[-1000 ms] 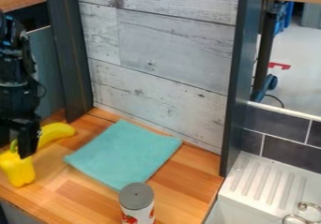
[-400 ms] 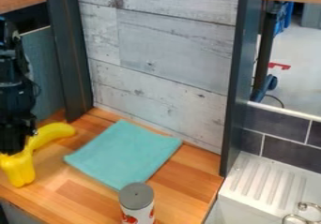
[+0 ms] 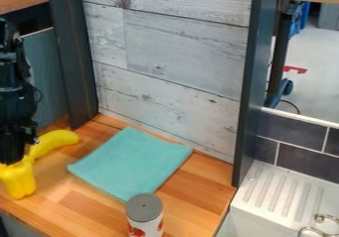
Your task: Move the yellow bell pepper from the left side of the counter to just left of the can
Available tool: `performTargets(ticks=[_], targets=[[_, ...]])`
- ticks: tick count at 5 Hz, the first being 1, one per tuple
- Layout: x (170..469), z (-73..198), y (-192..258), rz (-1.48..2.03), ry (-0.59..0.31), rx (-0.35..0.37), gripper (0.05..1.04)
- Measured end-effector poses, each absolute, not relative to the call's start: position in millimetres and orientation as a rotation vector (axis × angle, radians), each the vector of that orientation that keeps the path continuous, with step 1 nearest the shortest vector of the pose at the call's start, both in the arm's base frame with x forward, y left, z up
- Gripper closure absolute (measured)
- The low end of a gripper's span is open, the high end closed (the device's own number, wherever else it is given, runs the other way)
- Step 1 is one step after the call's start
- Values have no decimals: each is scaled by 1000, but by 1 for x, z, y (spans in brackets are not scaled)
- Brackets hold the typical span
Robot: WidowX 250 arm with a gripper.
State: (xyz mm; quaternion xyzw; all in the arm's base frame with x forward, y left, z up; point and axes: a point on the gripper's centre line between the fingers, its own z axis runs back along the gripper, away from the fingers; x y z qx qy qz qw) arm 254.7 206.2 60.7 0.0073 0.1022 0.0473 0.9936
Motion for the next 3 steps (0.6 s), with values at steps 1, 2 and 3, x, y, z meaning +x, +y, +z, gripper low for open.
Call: performTargets(ticks=[1,2,3], targets=[[257,98,185,34,170,57,973],[252,122,152,27,167,81,973],[242,111,130,10,242,46,973]])
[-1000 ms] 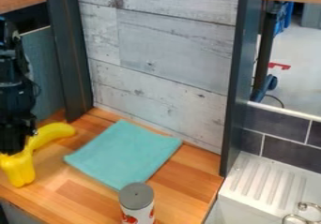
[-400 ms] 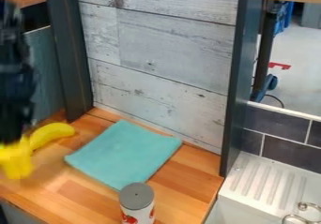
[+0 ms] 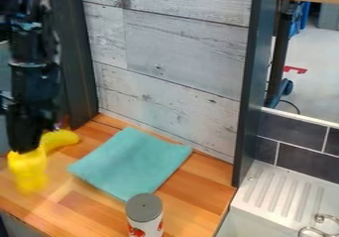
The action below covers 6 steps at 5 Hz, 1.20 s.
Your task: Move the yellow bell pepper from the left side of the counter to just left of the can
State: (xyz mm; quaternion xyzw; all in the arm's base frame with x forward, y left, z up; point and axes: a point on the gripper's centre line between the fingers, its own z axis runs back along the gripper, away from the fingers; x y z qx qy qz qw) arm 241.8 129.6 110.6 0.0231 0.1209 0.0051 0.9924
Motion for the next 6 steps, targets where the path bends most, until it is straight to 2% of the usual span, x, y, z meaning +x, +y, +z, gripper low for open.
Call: performTargets(ticks=[1,2,3,6], targets=[[242,99,104,-48,283,14,973],[247,84,82,-120,256,-9,973],[254,77,66,-171,259,0,973],[252,57,65,-136,265,31,973]])
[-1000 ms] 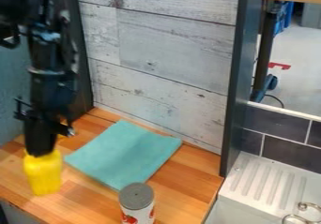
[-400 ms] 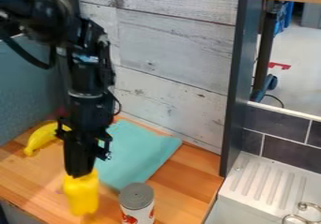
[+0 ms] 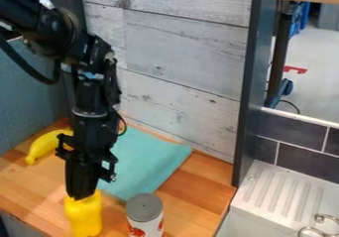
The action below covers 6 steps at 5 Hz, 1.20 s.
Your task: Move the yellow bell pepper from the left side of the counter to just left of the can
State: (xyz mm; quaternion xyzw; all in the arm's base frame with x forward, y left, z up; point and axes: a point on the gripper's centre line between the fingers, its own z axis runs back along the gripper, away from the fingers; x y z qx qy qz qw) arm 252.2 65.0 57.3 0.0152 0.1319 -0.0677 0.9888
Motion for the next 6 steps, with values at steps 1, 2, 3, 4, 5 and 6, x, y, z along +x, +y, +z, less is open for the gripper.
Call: performTargets(ticks=[1,2,3,4,5,6], targets=[[251,56,65,-141,263,30,973],[251,57,63,-148,246,23,935],[249,57,60,-148,246,15,715],[252,79,49,-178,185,34,415],[250,96,49,-158,143,53,131],[238,118,43,-167,132,105,77]])
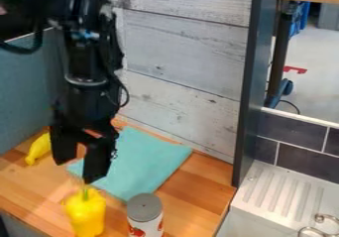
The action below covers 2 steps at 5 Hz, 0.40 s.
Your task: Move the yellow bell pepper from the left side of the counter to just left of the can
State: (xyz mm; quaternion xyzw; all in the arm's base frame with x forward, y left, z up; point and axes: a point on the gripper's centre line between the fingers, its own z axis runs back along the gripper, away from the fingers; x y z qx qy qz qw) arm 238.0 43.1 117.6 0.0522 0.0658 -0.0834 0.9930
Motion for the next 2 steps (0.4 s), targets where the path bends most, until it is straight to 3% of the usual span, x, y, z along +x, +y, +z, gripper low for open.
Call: performTargets(ticks=[1,2], targets=[[222,131,28,-195,123,113,81],[209,128,21,-207,158,75,81]])
